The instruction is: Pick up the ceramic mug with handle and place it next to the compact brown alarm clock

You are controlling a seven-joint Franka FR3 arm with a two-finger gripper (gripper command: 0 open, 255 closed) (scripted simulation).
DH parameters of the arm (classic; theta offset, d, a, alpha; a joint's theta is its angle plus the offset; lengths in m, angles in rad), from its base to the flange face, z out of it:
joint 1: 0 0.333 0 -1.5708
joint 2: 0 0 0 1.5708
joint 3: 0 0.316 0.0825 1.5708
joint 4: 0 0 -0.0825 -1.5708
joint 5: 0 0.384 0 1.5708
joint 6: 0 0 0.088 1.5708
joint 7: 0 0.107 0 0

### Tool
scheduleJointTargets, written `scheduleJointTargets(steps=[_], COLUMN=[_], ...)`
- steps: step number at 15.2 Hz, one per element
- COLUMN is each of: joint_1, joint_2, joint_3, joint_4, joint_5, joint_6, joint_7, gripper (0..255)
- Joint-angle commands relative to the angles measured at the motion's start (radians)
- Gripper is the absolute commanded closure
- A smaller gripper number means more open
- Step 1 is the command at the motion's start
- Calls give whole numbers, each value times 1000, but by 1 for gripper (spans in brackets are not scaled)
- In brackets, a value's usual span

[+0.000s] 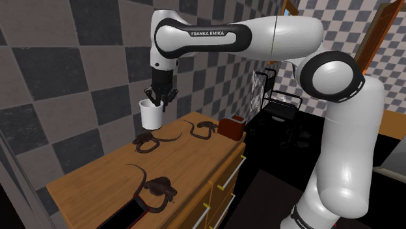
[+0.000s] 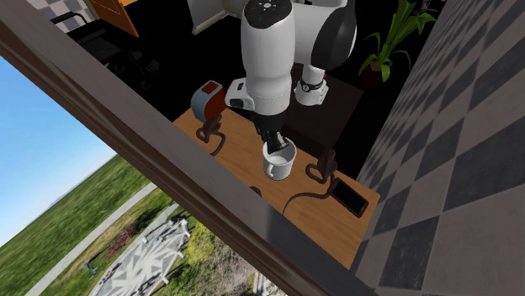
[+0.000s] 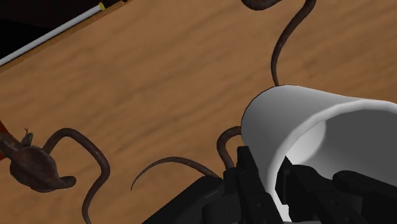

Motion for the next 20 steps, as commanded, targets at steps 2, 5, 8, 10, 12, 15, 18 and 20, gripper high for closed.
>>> scheduleJointTargets(steps=[2,5,8,10,12,15,18,20], joint_1=[-38,-77,-112,-134,-155,-186,-217,-237], joint_2=[-78,-159,-230,-272,-311,-362,-405,-428], joint_3=[-16,-41,-70,-92,-115,-152,-191,-218], joint_4=[-98,-200,-287,-337,-381,-439,-485,-509], joint_5=[21,42,57,64,69,72,69,66], joint_6=[19,40,52,58,61,62,61,59], joint_7=[-53,-119,-187,-232,-278,-346,-415,-461], gripper=[255,255,255,255,255,255,255,255])
